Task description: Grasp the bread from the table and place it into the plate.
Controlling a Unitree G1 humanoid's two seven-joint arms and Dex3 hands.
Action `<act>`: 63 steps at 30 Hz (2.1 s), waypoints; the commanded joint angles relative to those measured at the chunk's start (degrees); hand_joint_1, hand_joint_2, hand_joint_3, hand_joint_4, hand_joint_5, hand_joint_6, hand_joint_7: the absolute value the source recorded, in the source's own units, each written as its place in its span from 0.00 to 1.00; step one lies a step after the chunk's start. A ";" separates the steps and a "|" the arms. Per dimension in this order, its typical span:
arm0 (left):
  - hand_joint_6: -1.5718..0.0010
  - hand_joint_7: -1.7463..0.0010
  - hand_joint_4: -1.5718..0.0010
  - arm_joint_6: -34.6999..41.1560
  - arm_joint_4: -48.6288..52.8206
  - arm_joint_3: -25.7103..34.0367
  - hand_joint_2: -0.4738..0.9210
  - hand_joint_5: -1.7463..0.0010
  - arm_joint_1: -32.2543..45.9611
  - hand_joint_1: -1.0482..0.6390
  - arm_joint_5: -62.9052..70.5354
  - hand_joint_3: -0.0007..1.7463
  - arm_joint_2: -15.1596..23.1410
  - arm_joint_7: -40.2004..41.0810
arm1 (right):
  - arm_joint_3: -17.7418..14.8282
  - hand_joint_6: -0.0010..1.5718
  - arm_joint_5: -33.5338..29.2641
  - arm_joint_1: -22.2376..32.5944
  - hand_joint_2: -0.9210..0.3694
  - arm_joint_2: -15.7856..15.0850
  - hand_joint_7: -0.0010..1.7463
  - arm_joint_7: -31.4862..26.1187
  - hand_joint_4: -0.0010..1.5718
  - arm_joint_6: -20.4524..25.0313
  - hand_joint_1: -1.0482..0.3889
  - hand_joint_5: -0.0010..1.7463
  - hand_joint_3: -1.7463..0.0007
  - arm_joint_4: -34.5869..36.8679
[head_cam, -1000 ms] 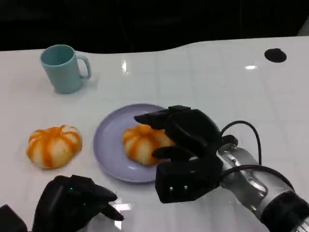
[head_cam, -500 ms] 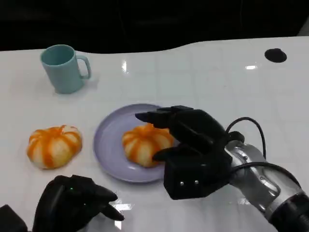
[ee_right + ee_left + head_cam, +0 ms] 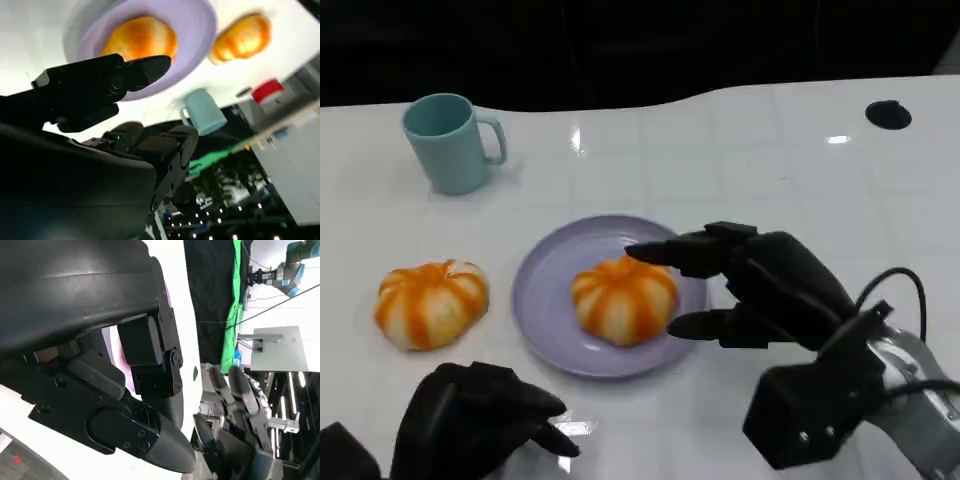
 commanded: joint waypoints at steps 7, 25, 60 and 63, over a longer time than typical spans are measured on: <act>0.00 0.94 0.00 0.23 -0.75 0.04 0.90 0.79 0.58 0.00 0.73 0.00 0.43 1.08 | -5.45 0.55 11.93 9.18 0.30 -1.55 0.41 2.84 0.45 -8.52 0.74 0.74 0.55 -3.65; 0.00 0.93 0.00 0.02 -0.13 0.24 0.90 0.79 0.09 0.00 0.78 0.00 0.22 0.94 | -9.97 0.34 32.48 27.36 0.27 0.87 0.91 14.69 0.45 16.71 0.75 1.00 0.34 -26.41; 0.00 0.93 0.00 0.06 -1.29 0.25 0.90 0.79 1.58 0.00 -0.36 0.00 0.20 -0.14 | -12.35 0.33 29.58 32.56 0.30 4.64 0.95 14.13 0.43 6.51 0.66 1.00 0.30 -18.91; 0.00 0.93 0.00 0.41 -1.37 0.24 0.90 0.79 1.61 0.00 -0.59 0.00 0.19 -0.14 | -12.62 0.32 28.91 32.32 0.29 4.85 0.95 14.02 0.43 6.05 0.66 1.00 0.30 -18.75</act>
